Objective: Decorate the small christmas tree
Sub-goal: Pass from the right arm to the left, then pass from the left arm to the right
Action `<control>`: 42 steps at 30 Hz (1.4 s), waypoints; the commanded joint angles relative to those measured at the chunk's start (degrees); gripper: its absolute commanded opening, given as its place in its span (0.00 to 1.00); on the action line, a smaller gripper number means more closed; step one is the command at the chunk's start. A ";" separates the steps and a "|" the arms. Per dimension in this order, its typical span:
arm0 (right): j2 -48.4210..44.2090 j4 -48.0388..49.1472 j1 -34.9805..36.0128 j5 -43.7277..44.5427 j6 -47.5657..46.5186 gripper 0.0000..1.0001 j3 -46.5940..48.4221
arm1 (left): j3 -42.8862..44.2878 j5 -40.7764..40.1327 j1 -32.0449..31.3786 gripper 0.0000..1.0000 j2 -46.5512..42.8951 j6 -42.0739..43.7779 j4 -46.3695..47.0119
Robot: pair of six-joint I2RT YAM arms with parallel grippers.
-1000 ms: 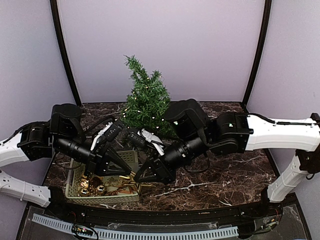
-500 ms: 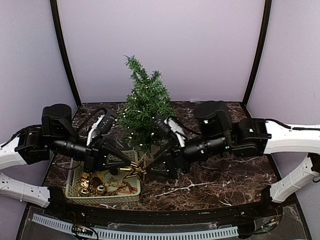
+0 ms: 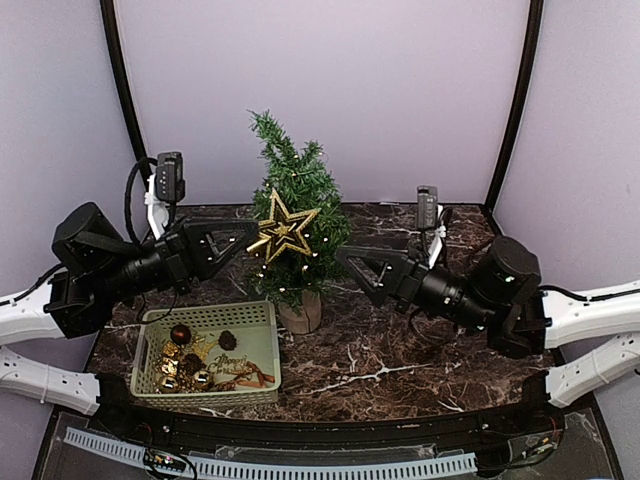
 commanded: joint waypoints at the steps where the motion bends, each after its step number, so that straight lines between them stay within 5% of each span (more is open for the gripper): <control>1: 6.43 12.50 1.53 -1.42 -2.23 0.83 6.19 | 0.56 -1.15 -0.17 0.00 0.53 -0.54 10.64; 10: 16.03 18.71 2.09 -8.39 -4.36 0.68 15.49 | -1.29 -0.85 -0.17 0.00 1.12 -2.72 17.21; 21: 20.40 20.54 2.68 -10.76 -5.04 0.27 20.50 | -2.02 -1.41 -0.17 0.00 1.88 -3.26 19.33; 25: 20.43 20.64 3.10 -9.96 -5.94 0.03 21.02 | -1.99 -1.82 -0.17 0.00 2.41 -3.12 19.00; 28: 19.12 19.26 3.39 -7.04 -7.46 0.00 20.77 | -1.08 -2.40 -0.15 0.00 2.66 -2.15 16.28; 30: 17.56 15.69 3.47 -3.18 -9.51 0.00 21.17 | 0.63 -3.80 -0.04 0.12 2.75 -0.84 11.66; 31: 16.64 13.17 3.57 -0.92 -10.66 0.00 21.62 | 1.75 -4.79 0.11 0.33 2.52 -0.43 8.20; 34: 14.10 5.38 3.54 6.45 -14.53 0.00 23.21 | 3.63 -8.48 1.64 0.68 1.59 1.83 2.00; 42: 14.28 -13.50 3.46 22.46 -23.67 0.00 33.90 | 11.08 -3.51 13.26 0.77 3.54 9.16 -11.90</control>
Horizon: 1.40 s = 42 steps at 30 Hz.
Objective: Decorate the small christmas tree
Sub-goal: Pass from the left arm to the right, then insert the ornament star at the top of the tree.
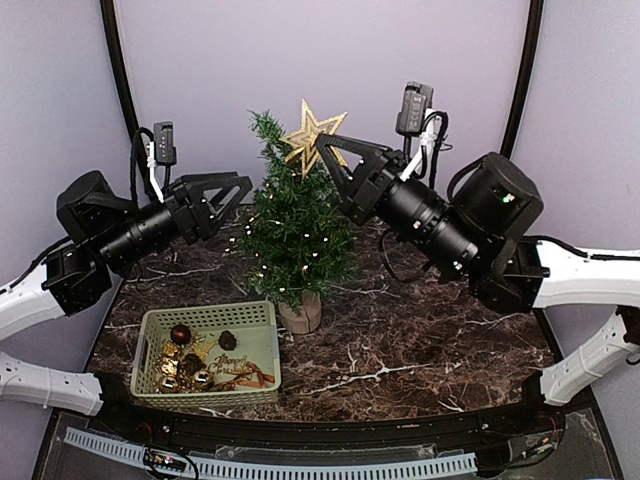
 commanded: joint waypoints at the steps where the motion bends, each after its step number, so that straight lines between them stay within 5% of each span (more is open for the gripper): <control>1: 0.56 -11.69 0.16 11.83 -6.89 0.00 7.06 | 5.90 1.56 3.64 0.77 1.37 7.27 -8.44; 7: 3.52 -17.85 -1.66 13.97 -9.62 0.00 14.85 | 13.33 3.58 7.00 0.74 8.20 15.89 -9.26; 13: 5.40 -20.77 -2.68 13.03 -11.12 0.00 19.81 | 17.82 3.09 7.73 0.60 13.76 19.88 -8.46; 42: 15.10 -27.14 -3.60 12.65 -13.62 0.00 33.67 | 18.12 -2.04 7.71 0.37 20.18 29.64 5.15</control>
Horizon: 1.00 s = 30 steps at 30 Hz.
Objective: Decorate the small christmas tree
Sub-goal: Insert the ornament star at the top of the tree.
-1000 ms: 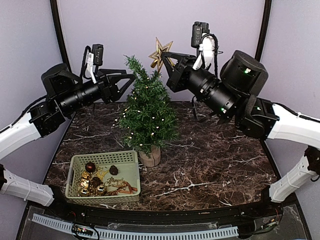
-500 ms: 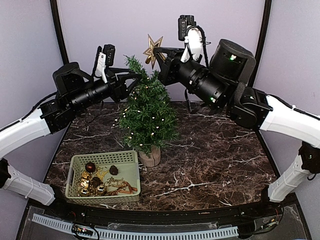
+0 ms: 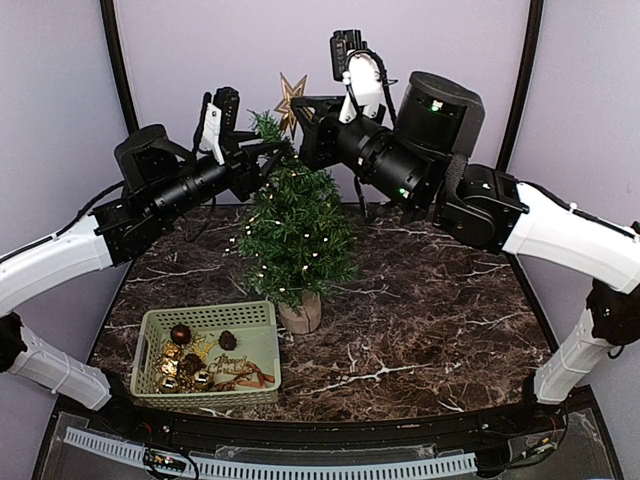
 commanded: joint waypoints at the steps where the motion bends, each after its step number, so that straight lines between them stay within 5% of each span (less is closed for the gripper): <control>1: 0.64 1.13 -0.32 0.45 -0.53 0.00 2.66 | 1.79 -1.47 0.40 0.37 0.05 2.57 4.20; 10: 1.63 1.00 -0.34 0.63 -2.27 0.00 4.19 | 3.29 -0.88 0.42 0.32 1.35 5.15 5.05; 15: 2.67 -0.07 -0.28 0.26 -3.04 0.00 6.04 | 3.74 0.05 0.37 0.18 1.28 7.57 4.60; 30: 7.98 -5.90 2.20 5.66 -12.81 0.00 15.58 | 11.35 2.16 0.36 0.01 3.98 12.15 -6.94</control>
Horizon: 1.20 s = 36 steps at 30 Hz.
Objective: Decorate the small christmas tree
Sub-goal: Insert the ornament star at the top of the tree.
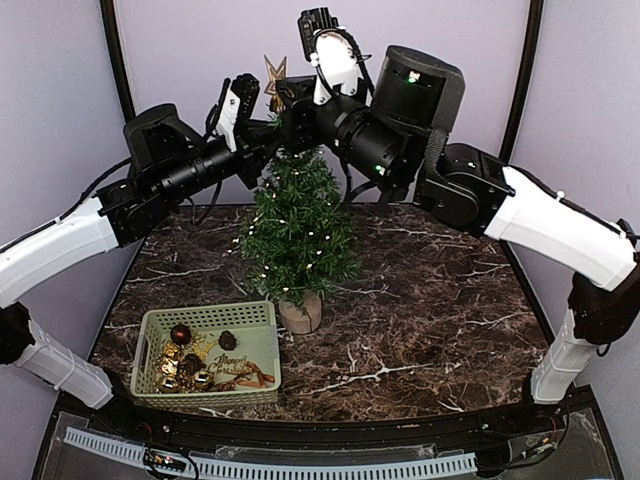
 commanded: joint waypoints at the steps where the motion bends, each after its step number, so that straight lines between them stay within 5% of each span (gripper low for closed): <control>1: 1.50 -1.34 1.34 4.28 -4.55 0.00 3.17 | 3.18 0.29 0.41 0.01 0.03 1.56 -2.05; 36: 0.74 7.29 5.45 12.85 -15.67 0.00 0.62 | 3.60 -0.53 0.41 0.00 0.27 0.49 -3.46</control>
